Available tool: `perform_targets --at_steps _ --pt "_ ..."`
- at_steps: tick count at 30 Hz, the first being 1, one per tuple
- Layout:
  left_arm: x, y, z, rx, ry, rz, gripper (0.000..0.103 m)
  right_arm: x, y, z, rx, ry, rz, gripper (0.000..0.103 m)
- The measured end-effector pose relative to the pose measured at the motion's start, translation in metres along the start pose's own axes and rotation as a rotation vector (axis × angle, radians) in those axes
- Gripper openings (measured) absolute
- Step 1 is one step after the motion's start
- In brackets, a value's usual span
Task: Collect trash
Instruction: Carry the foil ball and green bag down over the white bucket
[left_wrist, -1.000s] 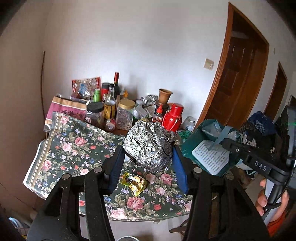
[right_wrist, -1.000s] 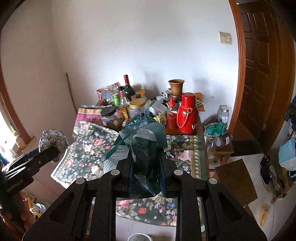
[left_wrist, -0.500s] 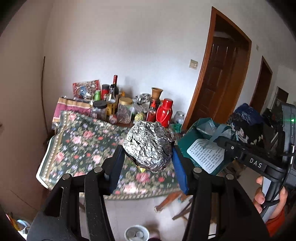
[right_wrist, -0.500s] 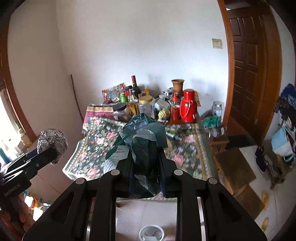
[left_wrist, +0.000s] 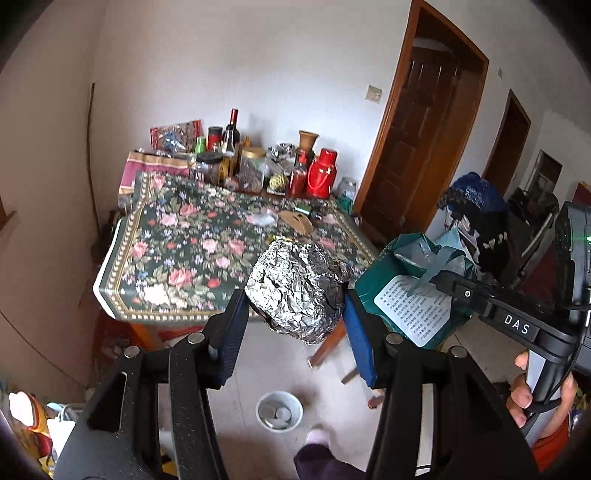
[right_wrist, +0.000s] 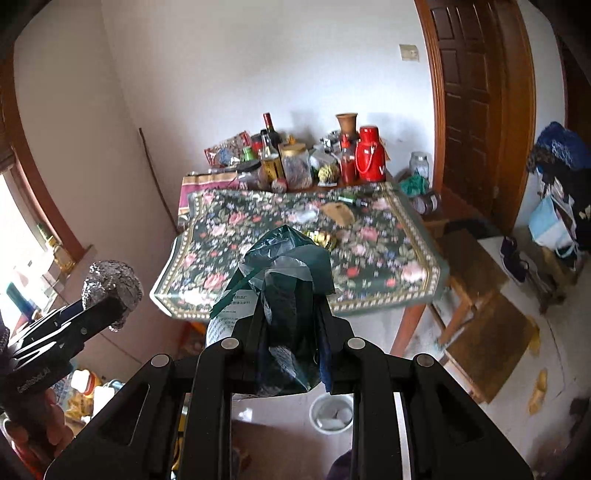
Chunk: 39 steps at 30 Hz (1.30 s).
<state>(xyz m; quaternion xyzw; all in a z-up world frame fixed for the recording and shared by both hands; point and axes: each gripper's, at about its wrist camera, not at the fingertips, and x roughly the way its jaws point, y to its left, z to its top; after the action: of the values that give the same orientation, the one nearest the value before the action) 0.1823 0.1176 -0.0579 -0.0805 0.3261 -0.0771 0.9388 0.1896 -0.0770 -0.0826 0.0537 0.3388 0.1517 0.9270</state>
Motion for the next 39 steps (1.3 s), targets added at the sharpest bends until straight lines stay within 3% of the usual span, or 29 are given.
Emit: perform_targets --at_steps 7,13,26,32,39 --pt "0.013 0.003 -0.030 -0.030 0.080 -0.010 0.051 0.013 -0.002 -0.029 0.012 0.092 -0.006 0.020" --pt "0.051 0.002 -0.063 -0.047 0.185 0.001 0.051 0.064 -0.023 -0.067 0.049 0.236 0.006 0.020" --pt "0.216 0.026 -0.175 -0.166 0.410 0.041 0.051 0.208 -0.086 -0.165 0.015 0.495 -0.025 0.020" --pt "0.297 0.047 -0.239 -0.209 0.489 0.071 0.051 0.276 -0.110 -0.213 -0.022 0.576 -0.041 0.020" --pt "0.361 0.074 -0.306 -0.254 0.558 0.107 0.051 0.362 -0.123 -0.272 -0.064 0.646 -0.031 0.021"
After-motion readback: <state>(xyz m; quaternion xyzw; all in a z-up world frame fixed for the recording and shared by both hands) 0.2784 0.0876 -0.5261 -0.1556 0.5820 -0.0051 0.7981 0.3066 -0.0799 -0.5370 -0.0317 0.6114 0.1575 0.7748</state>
